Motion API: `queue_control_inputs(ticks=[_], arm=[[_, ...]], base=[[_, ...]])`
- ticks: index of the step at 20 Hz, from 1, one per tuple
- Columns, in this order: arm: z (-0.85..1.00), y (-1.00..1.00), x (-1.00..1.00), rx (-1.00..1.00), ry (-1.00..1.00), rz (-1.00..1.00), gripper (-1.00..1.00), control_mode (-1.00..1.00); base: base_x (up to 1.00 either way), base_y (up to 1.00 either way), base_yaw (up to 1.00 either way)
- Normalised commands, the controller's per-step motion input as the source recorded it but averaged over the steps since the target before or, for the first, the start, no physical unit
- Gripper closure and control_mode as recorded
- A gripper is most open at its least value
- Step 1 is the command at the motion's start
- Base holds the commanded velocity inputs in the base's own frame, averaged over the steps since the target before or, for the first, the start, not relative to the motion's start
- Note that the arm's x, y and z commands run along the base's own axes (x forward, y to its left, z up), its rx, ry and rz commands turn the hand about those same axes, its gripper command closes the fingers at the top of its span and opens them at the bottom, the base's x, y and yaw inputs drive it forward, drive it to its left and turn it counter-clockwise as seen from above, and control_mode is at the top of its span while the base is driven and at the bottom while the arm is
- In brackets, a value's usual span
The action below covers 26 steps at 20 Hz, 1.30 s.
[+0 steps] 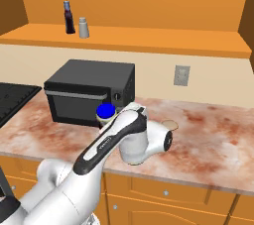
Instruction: There are various items on the counter. Only move the condiments/shakers into the cabinet.
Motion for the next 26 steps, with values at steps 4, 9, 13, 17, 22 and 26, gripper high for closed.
queue_control_inputs(ticks=[4, 9, 13, 17, 22, 26], arm=[[1.0, 0.32, -0.14, 0.0, 0.0, -0.14, 1.0, -1.0], [1.0, 0.06, -0.18, 0.0, 0.0, -0.13, 1.0, -1.0], [1.0, 0.0, -0.09, 0.0, 0.0, -0.1, 1.0, -1.0], [1.0, 0.0, 0.0, 0.0, 0.0, -0.08, 1.0, -1.0], [0.98, 0.0, 0.01, -0.01, 0.01, -0.07, 1.0, -1.0], [0.59, -0.25, 0.26, -0.01, 0.01, -0.04, 1.0, -1.0]], base=[[0.0, 0.0, 0.0], [0.0, 0.0, 0.0], [0.0, 0.0, 0.0], [0.0, 0.0, 0.0], [0.0, 0.0, 0.0], [0.0, 0.0, 0.0]])
